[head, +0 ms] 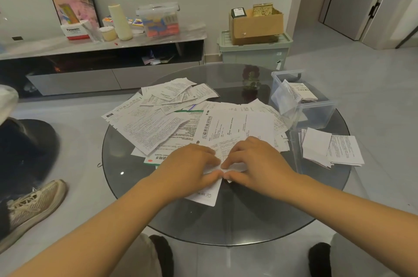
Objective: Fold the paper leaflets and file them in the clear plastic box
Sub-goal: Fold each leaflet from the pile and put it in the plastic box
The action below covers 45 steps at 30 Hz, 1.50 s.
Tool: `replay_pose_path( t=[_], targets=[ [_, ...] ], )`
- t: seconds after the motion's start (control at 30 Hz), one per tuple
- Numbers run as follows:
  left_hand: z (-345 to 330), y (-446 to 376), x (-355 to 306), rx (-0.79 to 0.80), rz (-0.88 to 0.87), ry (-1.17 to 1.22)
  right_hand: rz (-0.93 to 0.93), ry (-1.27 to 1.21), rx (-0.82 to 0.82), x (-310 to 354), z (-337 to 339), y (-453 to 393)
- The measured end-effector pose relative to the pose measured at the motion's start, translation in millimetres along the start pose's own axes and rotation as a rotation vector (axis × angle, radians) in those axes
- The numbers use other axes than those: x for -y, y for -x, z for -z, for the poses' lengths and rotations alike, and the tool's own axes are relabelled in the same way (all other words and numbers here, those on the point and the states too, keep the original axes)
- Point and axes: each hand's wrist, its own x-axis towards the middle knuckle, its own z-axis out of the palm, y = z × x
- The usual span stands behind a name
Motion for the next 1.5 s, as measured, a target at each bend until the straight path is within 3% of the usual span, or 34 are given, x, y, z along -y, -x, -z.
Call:
replay_pose_path(
  t=[0.37, 0.47, 0.63, 0.87, 1.13, 1.3, 1.5],
  targets=[
    [4.4, 0.5, 11.4, -0.073, -0.074, 0.195, -0.047, -0.075, -0.096, -10.9, 1.9, 9.8],
    [4.4, 1.0, 8.2, -0.098, -0.007, 0.336, -0.075, -0.127, -0.129, -14.8, 4.1, 12.8],
    [0.5, -2.2, 2.7, -0.148, 0.058, 0.488, -0.116, -0.283, -0.049, -13.5, 6.8, 15.5],
    [3.7, -9.0, -0.8, -0.174, 0.113, 0.442, -0.220, -0.348, -0.034, -15.3, 6.6, 13.2],
    [-7.5, -20.1, -2.8, -0.140, 0.194, 0.397, -0.291, -0.097, -0.065, -15.5, -6.4, 8.1],
    [-8.1, -21.3, 1.3, -0.038, 0.217, 0.383, -0.274, -0.153, -0.036, -15.6, 0.8, 7.5],
    [-6.8, -16.4, 6.9, -0.042, 0.221, 0.343, -0.202, 0.001, 0.083, -18.4, 5.3, 4.4]
  ],
)
